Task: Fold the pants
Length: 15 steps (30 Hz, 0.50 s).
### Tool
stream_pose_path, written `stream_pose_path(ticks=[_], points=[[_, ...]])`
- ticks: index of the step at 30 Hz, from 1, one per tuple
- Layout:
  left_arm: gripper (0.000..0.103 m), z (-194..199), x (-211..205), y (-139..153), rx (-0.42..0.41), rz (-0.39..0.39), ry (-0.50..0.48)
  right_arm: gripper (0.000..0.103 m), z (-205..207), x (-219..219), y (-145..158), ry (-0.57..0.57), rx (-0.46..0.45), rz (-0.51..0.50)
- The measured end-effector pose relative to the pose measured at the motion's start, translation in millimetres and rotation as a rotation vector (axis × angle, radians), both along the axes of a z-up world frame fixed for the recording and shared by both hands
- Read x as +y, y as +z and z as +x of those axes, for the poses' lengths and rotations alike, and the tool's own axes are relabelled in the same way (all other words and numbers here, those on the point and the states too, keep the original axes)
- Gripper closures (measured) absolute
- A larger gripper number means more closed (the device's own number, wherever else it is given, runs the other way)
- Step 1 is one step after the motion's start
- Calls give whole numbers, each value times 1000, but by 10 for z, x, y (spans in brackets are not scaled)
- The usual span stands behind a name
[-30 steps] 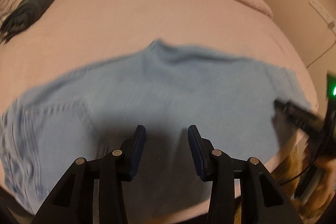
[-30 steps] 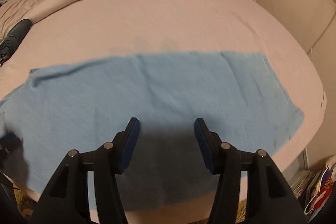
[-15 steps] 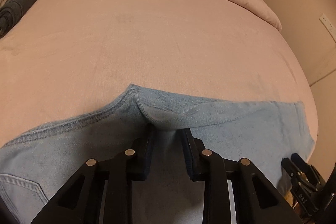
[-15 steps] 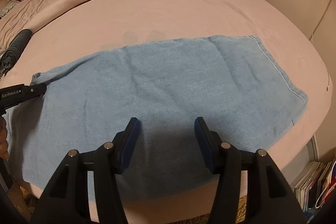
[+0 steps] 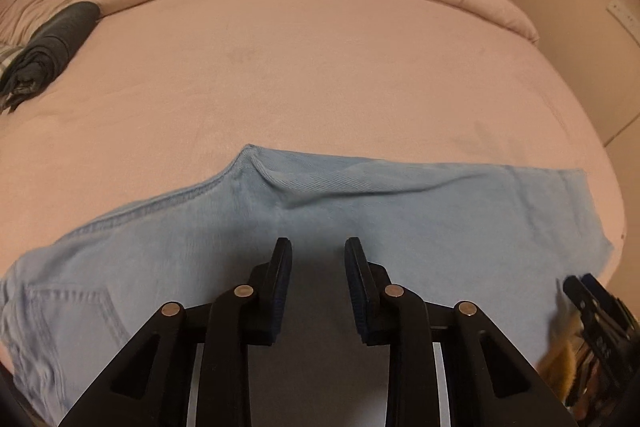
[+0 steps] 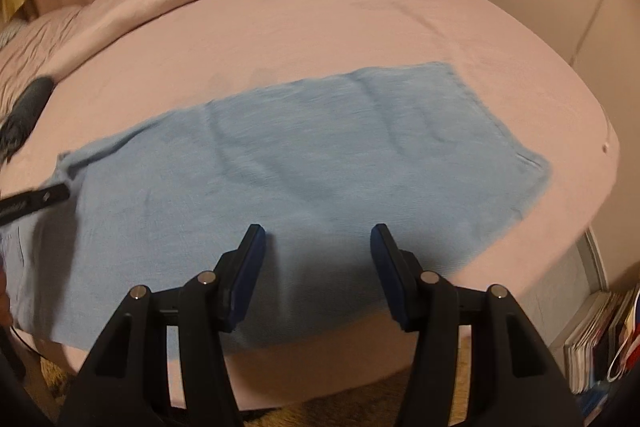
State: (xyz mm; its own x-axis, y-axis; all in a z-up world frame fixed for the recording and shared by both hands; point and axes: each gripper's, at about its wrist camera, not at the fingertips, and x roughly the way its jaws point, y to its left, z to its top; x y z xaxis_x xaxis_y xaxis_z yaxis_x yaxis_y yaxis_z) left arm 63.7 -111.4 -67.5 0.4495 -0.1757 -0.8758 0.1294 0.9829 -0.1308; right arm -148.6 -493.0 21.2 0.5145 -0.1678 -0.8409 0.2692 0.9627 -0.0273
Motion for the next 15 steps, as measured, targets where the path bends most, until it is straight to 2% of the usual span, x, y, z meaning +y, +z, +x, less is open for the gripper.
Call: stream_pose_path(ticks=[7,13,15], points=[[73,-217,-68,223,-32,-23,2,43,-236,-484,109,-179,-22,-5],[55,-351,-120,380,-67,-23,-16,41,-411,-826,109,-270,-34,41],[45,-384,-158,418,-67,-39,-31,34,-438,-936,116,-295,-49,71]])
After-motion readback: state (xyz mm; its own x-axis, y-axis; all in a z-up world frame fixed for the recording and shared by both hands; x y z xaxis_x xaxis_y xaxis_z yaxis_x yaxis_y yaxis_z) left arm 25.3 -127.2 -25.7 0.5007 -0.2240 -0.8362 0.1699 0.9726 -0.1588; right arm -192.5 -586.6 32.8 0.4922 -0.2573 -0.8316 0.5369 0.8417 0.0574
